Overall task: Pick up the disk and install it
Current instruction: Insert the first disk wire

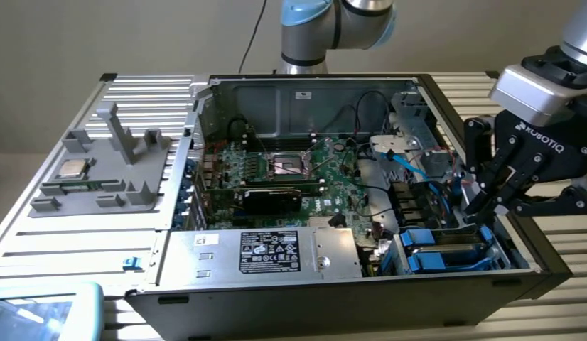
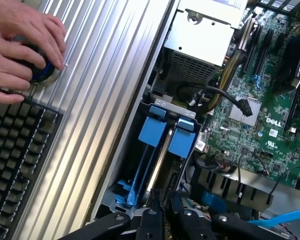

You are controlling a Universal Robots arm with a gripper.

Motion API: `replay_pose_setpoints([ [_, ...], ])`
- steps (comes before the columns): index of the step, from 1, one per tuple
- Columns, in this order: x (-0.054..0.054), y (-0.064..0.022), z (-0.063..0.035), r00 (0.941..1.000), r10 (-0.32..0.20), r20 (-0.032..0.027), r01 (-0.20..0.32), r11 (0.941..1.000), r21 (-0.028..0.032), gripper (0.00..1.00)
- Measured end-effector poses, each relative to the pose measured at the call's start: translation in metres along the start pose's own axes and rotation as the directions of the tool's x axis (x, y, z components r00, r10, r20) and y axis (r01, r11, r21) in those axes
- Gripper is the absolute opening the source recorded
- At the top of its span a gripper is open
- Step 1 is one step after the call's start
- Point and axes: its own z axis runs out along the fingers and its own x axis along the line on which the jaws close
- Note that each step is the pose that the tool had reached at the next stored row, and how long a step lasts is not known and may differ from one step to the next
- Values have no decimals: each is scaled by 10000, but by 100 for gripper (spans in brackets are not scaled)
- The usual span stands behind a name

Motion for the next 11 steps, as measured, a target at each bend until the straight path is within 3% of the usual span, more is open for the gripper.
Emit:
replay_pose_setpoints([
  [5, -49, -17, -3, 9999, 15, -102, -16, 10000, -37, 16],
  [11, -63, -36, -6, 9999, 98, -131, -99, 9999, -52, 16],
])
